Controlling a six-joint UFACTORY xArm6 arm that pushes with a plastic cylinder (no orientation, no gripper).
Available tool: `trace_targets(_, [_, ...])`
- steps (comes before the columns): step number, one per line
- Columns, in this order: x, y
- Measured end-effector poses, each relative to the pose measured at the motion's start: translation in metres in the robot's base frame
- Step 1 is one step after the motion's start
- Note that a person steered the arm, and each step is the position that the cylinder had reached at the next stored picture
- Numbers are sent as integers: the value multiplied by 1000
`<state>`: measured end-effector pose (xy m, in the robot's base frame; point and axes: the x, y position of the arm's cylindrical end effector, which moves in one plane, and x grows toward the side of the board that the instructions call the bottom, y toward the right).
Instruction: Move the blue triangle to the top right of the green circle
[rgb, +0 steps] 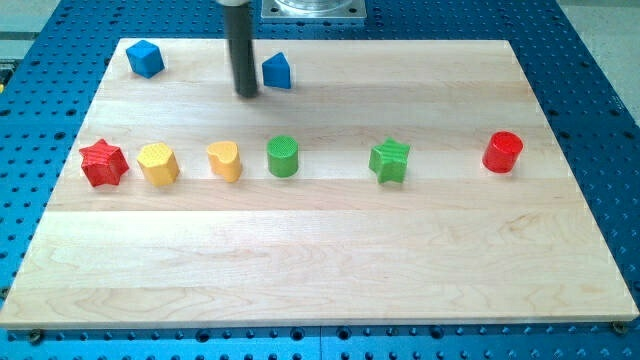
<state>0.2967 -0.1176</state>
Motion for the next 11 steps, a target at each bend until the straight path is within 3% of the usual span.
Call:
trace_targets(2, [-12, 118])
trace_targets(4, [-34, 35])
trace_targets(5, [-43, 110])
trace_targets(6, [-35, 101])
trace_targets(7, [5, 88])
trace_targets(11, [5, 105])
